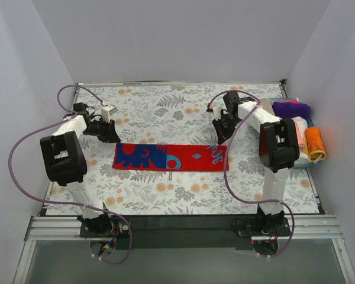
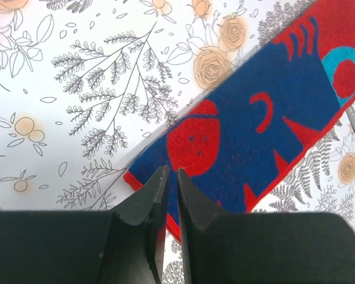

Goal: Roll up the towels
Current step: Fold the towel

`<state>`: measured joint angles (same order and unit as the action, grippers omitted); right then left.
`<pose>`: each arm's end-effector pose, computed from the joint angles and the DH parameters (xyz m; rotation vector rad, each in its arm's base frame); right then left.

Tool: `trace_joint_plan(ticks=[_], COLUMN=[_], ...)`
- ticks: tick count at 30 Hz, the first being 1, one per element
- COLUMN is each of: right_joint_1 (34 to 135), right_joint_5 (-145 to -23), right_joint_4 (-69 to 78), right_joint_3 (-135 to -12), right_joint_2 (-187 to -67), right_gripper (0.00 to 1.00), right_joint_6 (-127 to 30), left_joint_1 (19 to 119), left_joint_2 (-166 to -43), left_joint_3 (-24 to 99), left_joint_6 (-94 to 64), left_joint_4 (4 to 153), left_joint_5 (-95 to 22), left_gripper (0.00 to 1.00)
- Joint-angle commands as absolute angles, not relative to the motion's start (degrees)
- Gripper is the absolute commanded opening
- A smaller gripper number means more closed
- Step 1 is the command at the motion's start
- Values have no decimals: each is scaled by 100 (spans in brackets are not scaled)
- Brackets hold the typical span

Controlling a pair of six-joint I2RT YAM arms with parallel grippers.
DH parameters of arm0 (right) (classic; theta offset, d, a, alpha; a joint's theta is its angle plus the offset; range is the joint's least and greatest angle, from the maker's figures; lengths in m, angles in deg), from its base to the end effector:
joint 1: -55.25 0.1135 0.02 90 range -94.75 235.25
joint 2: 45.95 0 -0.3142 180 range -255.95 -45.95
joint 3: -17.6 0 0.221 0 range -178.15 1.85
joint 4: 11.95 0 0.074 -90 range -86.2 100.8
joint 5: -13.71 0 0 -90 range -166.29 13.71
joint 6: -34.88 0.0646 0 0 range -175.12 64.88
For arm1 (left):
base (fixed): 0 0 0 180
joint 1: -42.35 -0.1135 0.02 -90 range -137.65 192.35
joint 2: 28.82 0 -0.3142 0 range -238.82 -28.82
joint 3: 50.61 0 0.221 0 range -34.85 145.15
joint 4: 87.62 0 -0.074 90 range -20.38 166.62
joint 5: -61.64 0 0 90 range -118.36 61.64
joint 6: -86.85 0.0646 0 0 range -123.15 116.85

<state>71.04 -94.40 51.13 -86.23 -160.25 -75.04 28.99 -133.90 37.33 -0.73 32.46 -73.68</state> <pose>0.3842 0.1295 0.2298 -0.9242 2.6577 0.4334 0.3411 0.0338 0.2354 -0.1266 2.6261 -1.0451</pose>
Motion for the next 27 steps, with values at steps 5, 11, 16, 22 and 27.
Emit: trace_joint_plan(ticks=[5, 11, 16, 22, 27], right_joint_1=[7063, 7054, 7054, 7037, 6887], right_joint_5=[-8948, -8570, -8684, -8544, -8525], right_joint_4=[5056, 4924, 4942, 4942, 4942], right_joint_3=[-8762, -9411, -10019, -9609, -8904], right_joint_2=[-16749, -17127, -17120, -16250, -15819], right_gripper=[1, 1, 13, 47, 52], right_joint_6=[-7551, -7463, -7314, -6954, -6523], left_joint_1=[2926, 2917, 2917, 2926, 2917], left_joint_2=[-13772, -13675, -13456, -12666, -12120], left_joint_3=[3661, 3336, 3204, 3028, 2966], left_joint_6=[-462, -745, -947, -1175, -1255], left_joint_4=[3741, 4129, 4094, 3980, 4041], left_joint_5=[-7302, -6467, -6500, -6949, -6950], left_gripper=[9, 8, 9, 32, 42])
